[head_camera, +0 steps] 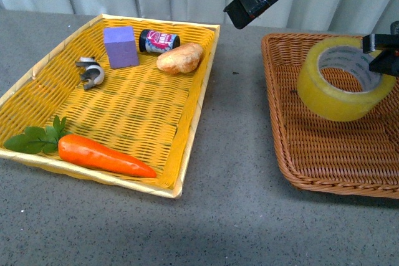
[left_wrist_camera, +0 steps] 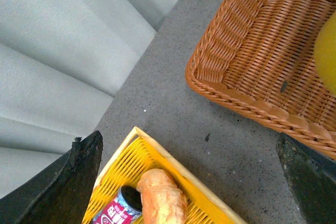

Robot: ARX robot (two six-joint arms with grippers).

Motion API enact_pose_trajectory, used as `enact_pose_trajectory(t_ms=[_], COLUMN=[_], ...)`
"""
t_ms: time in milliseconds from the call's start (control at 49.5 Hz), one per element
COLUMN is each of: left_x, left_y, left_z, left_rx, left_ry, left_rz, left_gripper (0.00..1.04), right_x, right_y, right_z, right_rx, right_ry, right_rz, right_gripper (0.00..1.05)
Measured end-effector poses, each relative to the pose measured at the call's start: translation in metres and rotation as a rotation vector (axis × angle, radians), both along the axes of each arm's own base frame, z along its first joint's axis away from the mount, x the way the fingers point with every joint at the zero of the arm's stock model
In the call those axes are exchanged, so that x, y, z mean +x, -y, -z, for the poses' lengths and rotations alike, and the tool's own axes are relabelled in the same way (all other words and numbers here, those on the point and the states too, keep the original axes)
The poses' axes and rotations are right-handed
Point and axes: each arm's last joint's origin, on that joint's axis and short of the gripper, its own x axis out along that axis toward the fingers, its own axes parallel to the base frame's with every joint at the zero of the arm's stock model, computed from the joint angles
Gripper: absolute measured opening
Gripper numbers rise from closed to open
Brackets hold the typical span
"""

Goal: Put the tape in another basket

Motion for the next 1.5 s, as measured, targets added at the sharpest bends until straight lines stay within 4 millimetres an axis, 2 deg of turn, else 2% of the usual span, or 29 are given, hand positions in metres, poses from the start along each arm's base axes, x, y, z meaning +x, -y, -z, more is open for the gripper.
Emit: enact_pose_trajectory(t_ms=[182,404,546,788,829,869,889,930,1031,1152,1213,1354,1395,1496], left_x=[0.002,0.002,0.000,-0.004,-0.005,-0.009,-0.016,-0.031,-0.060,-0.088,-0.109,-0.137,-0.146,-0.174], left_y=[-0.008,-0.019,-0.023,-0.024,-0.023,-0.028,-0.034,-0.046,-0.074,-0.100,-0.114,-0.131,-0.136,-0.150], left_z=[0.003,0.004,0.004,-0.007,-0.007,-0.008,-0.006,-0.003,-0.003,0.000,0.007,0.016,0.018,0.023], left_rx=[-0.011,-0.031,-0.032,-0.091,-0.115,-0.213,-0.300,-0.467,-0.649,-0.718,-0.734,-0.733,-0.737,-0.744], left_ry=[0.011,0.000,-0.010,0.028,0.059,0.146,0.204,0.247,0.288,0.286,0.270,0.251,0.248,0.248], left_rz=[-0.069,-0.144,-0.177,-0.216,-0.278,-0.415,-0.528,-0.630,-0.680,-0.709,-0.712,-0.714,-0.715,-0.720], left_gripper=[0.98,0.98,0.98,0.98,0.96,0.89,0.84,0.75,0.59,0.41,0.26,0.05,0.04,0.04], right_x=[-0.002,-0.004,-0.003,-0.010,-0.011,-0.012,-0.012,-0.016,-0.043,-0.065,-0.079,-0.103,-0.110,-0.132], right_y=[0.014,0.020,0.023,0.026,0.026,0.027,0.027,0.027,0.025,0.023,0.016,0.008,0.008,0.009], right_z=[0.015,0.046,0.051,0.040,0.036,0.034,0.038,0.042,0.047,0.017,0.005,0.005,0.004,-0.002], right_rx=[-0.009,-0.020,-0.028,-0.042,-0.039,-0.038,-0.038,-0.041,-0.050,-0.055,-0.059,-0.044,-0.048,-0.051], right_ry=[-0.029,-0.097,-0.081,-0.007,0.019,0.050,0.148,0.290,0.550,0.797,0.843,0.816,0.811,0.818], right_rz=[0.027,0.030,0.040,0.051,0.051,0.056,0.065,0.071,0.085,0.091,0.103,0.067,0.071,0.083], right_gripper=[0.14,0.14,0.42,0.76,0.83,0.88,0.84,0.78,0.62,0.42,0.28,0.06,0.01,0.01])
